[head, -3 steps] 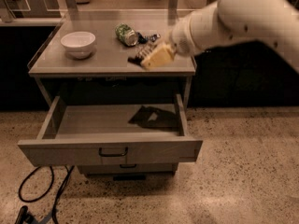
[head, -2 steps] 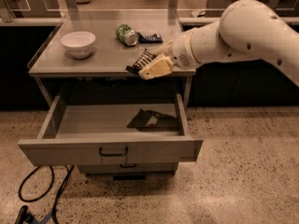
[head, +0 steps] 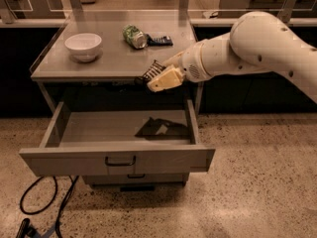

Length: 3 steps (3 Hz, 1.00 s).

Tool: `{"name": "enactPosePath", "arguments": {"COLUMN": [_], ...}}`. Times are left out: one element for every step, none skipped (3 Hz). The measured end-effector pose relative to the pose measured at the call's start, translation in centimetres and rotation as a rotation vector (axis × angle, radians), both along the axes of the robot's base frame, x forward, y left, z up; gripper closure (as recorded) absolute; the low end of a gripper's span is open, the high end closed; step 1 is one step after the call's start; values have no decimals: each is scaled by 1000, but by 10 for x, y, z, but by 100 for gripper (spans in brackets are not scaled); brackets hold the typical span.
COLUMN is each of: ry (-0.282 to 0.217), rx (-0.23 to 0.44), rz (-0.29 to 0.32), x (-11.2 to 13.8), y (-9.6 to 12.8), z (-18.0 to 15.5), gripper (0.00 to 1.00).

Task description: Place rxbar chocolate into top drawer

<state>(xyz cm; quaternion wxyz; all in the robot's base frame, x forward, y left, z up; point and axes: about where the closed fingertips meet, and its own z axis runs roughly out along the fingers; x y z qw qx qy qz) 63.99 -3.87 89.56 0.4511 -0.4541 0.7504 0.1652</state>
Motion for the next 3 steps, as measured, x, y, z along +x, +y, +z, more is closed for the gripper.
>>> {"name": "enactPosePath", "arguments": {"ry": [107, 249, 249], "rx": [97, 167, 167], "rz": [-38, -119, -119], "x": [-8, -26, -26], "y": [-8, -15, -15], "z": [-72, -176, -176], "gripper": [100, 100, 100]}}
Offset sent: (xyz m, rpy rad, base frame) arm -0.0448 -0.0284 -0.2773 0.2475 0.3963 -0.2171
